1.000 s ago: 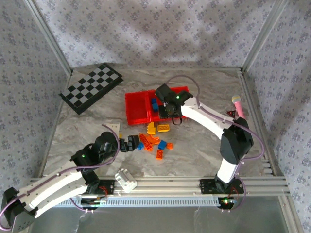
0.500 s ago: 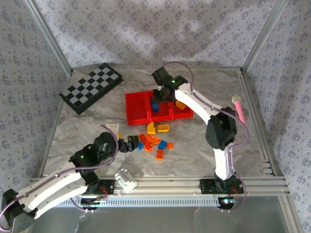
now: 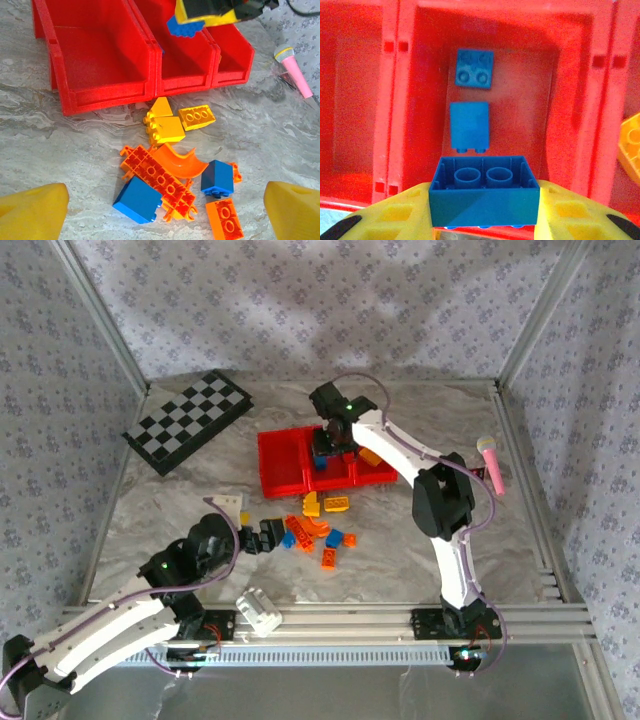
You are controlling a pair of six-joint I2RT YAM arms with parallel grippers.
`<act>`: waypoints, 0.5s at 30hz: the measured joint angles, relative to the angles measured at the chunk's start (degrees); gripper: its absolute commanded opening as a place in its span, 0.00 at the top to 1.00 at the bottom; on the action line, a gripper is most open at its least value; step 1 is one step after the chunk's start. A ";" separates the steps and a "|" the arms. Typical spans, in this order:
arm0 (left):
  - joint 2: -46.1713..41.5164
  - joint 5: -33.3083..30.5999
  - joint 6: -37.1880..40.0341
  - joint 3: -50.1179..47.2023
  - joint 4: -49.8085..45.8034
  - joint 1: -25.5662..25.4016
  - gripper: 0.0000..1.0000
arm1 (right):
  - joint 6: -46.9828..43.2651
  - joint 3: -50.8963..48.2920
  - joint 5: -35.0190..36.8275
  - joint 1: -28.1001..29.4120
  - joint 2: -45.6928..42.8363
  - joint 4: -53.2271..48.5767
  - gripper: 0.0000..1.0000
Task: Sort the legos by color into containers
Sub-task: Place the lego in the container.
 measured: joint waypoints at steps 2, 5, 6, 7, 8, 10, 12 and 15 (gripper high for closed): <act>0.00 -0.02 0.15 0.00 0.00 0.00 0.00 | 0.22 -1.18 -0.20 0.44 0.00 -0.04 0.59; 0.00 -0.02 0.17 -0.02 0.00 0.00 0.00 | 0.42 -2.54 -0.68 0.85 0.00 0.04 0.58; -0.04 0.00 0.17 -0.04 0.00 0.00 0.00 | 0.44 -2.82 -0.83 0.92 0.00 0.04 0.57; -0.09 -0.02 0.17 -0.09 0.00 0.00 0.00 | 0.46 -2.99 -0.92 0.94 0.00 0.09 0.56; -0.24 -0.02 0.17 -0.11 -0.04 0.00 0.00 | 0.61 -3.17 -0.98 0.94 0.00 0.20 0.55; -0.92 -0.02 0.15 -0.35 0.00 0.00 0.00 | 0.81 -3.30 -1.01 0.96 0.00 0.35 0.52; -1.86 -0.04 0.13 -0.74 -0.04 0.00 0.00 | 0.85 -3.41 -1.01 0.96 0.00 0.44 0.49; -3.32 -0.33 -0.04 -1.01 -0.52 0.00 0.00 | 0.85 -3.89 -1.03 0.94 0.00 1.40 0.46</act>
